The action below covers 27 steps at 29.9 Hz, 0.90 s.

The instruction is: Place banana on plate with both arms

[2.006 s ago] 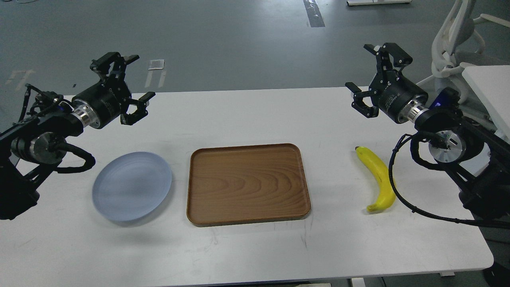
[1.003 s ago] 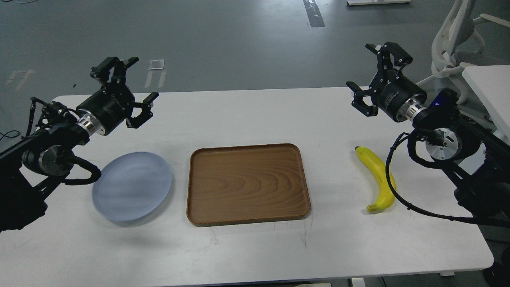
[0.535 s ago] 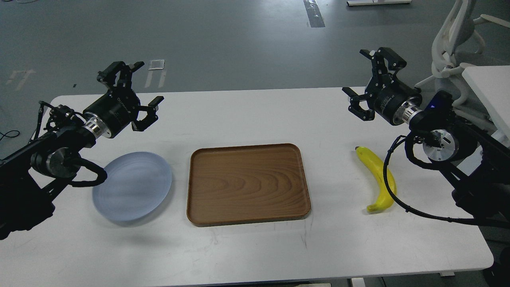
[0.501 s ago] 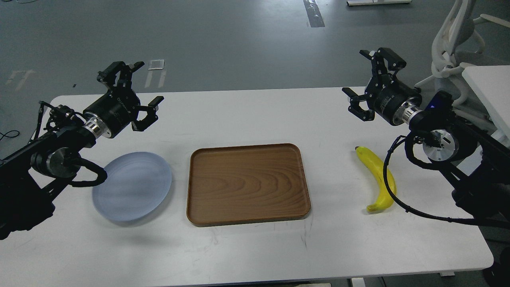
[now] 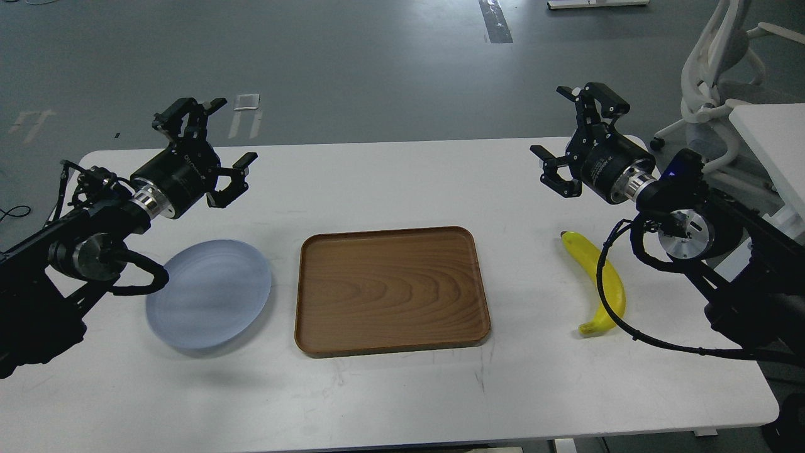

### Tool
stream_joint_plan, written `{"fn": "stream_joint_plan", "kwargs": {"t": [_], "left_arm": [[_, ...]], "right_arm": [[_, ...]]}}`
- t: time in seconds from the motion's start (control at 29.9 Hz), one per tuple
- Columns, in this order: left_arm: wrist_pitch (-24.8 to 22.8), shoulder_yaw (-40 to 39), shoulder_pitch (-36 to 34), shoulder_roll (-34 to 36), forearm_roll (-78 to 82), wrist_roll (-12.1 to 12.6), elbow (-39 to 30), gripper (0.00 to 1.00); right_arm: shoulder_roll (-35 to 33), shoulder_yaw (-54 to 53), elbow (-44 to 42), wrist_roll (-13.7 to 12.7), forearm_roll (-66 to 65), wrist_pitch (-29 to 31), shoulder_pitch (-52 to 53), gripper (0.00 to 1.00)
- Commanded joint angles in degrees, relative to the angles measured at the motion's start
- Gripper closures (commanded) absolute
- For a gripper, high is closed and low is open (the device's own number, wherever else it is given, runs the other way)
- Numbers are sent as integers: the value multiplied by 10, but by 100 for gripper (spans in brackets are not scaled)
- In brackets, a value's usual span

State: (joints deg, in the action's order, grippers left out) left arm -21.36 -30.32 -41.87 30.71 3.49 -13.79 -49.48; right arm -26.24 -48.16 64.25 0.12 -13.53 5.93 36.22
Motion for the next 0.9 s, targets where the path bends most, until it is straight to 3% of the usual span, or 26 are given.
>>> {"fn": "stream_joint_plan", "kwargs": {"t": [0.0, 0.13, 0.23, 0.3, 0.4, 0.43, 0.5, 0.57, 0.8, 0.87], "left_arm": [[0, 1, 0, 3, 2, 1, 0, 2], [35, 11, -3, 3, 52, -2, -1, 2], [137, 16, -12, 4, 188, -2, -1, 2], [225, 16, -13, 8, 376, -2, -4, 2], [254, 16, -9, 24, 495, -5, -11, 2], [255, 16, -8, 34, 512, -12, -13, 2], [256, 18, -1, 63, 556, -55, -20, 2], [264, 70, 4, 89, 625, -107, -17, 2], [366, 276, 5, 172, 667, -112, -16, 2], [416, 325, 5, 184, 668, -112, -17, 2]], "right_arm": [[0, 0, -1, 1, 0, 0, 0, 0], [0, 1, -3, 1, -1, 0, 3, 0], [-1, 1, -5, 1, -2, 0, 7, 0], [-1, 5, -5, 1, -3, 0, 10, 0], [-6, 10, -5, 2, -3, 0, 10, 0], [-7, 10, -5, 2, -3, 0, 9, 0], [-8, 10, -5, 2, -3, 0, 6, 0], [-15, 9, -5, 4, -3, 0, 3, 0], [-16, 9, -6, 5, -3, 0, 9, 0], [-16, 8, -5, 6, -3, 0, 10, 0]]}}
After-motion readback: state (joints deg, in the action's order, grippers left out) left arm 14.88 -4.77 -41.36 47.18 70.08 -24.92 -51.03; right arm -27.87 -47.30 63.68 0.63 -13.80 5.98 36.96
